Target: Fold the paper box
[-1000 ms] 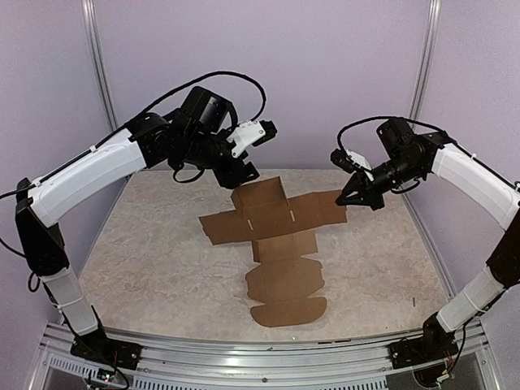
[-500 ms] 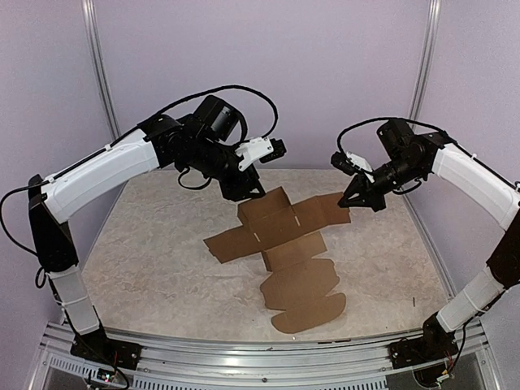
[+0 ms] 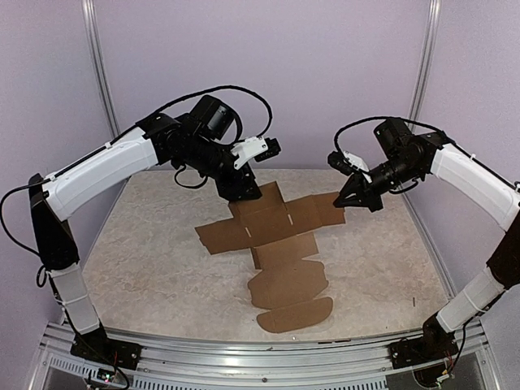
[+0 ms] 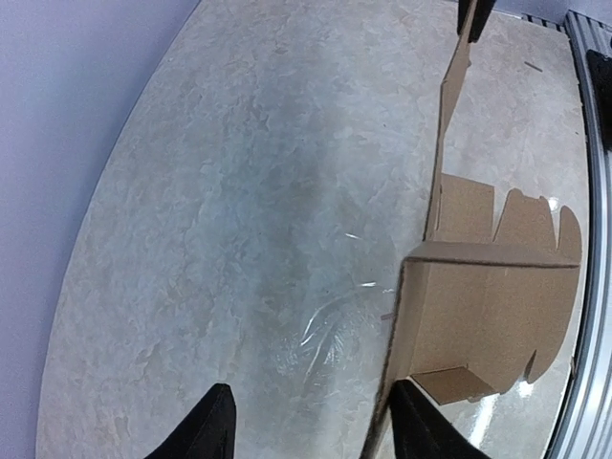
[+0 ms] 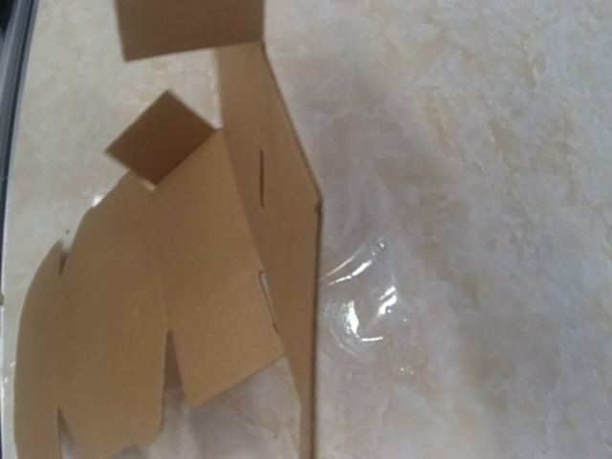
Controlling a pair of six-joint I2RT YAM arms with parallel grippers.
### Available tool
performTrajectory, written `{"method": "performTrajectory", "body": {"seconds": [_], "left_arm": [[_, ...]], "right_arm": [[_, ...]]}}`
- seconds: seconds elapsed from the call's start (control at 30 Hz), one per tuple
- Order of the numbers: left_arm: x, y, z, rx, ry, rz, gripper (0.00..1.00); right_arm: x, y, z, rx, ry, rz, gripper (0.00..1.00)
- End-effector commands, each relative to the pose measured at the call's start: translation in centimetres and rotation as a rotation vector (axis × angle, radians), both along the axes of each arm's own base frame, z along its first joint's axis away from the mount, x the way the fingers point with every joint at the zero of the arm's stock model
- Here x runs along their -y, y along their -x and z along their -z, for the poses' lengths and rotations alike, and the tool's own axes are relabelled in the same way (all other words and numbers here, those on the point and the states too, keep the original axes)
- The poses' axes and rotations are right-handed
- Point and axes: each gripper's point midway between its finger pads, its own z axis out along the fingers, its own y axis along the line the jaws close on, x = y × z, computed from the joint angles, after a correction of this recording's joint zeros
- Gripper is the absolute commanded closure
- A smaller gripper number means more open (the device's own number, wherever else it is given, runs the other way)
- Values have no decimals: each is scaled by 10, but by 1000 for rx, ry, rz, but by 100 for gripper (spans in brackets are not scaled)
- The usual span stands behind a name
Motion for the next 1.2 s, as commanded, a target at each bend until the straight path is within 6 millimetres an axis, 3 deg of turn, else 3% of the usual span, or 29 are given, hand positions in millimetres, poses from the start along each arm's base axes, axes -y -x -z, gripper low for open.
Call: {"method": "performTrajectory", "body": {"seconds": [0.0, 0.3, 0.37, 0.53, 0.73, 0.9, 1.17], "left_arm": [[11, 9, 6, -77, 23, 59, 53], [15, 21, 8, -137, 35, 106, 100], [15, 21, 5, -132, 45, 101, 100], [9, 13, -13, -125, 107, 37, 100], [-7, -8, -40, -145, 276, -121, 100], [-5, 7, -63, -193, 457, -99, 100], [-3, 15, -63, -296, 551, -118, 100]], "right_arm": [[-9, 0, -15, 49, -31, -32, 100], [-10, -19, -20, 80, -25, 32, 100], [-11, -29, -19, 83, -27, 73, 96], [-7, -43, -16, 28, -62, 174, 72], [18, -52, -21, -72, -197, 285, 47], [15, -45, 7, -155, -182, 265, 43], [-11, -56, -10, -56, -201, 238, 41]]}}
